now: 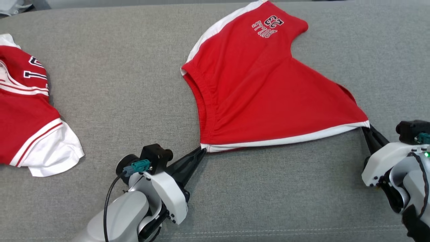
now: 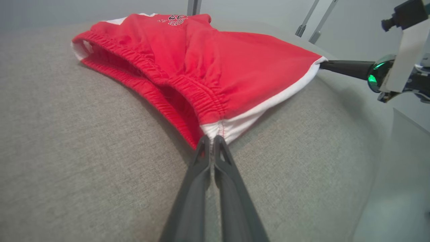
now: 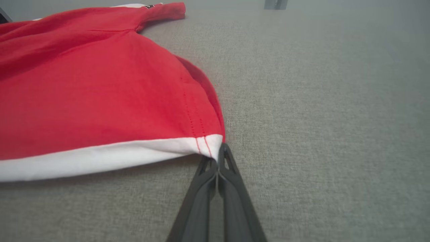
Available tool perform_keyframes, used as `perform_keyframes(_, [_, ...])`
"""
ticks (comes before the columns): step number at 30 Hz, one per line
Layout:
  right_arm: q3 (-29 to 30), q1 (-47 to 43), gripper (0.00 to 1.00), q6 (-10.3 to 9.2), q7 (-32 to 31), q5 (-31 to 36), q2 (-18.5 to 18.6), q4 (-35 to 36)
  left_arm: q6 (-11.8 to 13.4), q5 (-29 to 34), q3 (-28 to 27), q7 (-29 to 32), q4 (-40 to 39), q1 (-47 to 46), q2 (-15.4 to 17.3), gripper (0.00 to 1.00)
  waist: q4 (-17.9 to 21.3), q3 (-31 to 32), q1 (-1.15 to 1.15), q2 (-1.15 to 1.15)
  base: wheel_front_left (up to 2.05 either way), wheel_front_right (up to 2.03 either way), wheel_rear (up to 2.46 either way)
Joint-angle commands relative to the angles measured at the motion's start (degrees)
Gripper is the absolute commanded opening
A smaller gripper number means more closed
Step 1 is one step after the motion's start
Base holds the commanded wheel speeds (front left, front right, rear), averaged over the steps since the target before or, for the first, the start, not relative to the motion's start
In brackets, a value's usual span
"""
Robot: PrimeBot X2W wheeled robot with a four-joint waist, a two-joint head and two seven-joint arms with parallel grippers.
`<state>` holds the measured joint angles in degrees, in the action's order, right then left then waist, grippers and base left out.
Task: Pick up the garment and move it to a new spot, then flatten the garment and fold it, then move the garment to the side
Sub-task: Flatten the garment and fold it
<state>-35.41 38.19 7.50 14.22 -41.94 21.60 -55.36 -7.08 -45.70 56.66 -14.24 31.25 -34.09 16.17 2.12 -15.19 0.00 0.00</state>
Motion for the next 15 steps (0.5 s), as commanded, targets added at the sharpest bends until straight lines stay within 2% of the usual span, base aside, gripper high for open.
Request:
perform_keyframes(1, [-0.1, -2.6, 0.0, -0.01, 0.8, -0.2, 1.4, 1.4, -0.4, -0.1, -1.4, -0.7, -0.8, 0.0, 1.8, 0.0, 0.1, 1.6, 0.0, 0.0, 0.0, 0.0, 0.0])
perform_keyframes(8, [0.2, -9.7, 0.0, -0.01, 0.8, -1.3, 2.8, 5.2, -0.4, 0.0, 1.2, -0.7, -0.7, 3.4, 3.5, 0.0, 1.0, 4.8, 0.0, 0.0, 0.0, 0.0, 0.0])
perform_keyframes(15, [-0.6, -14.2, 0.0, -0.01, 0.6, -2.4, 2.9, 7.6, -0.4, -0.7, 2.9, -0.8, 0.3, 6.6, 3.7, 0.0, 1.9, 6.4, 0.0, 0.0, 0.0, 0.0, 0.0])
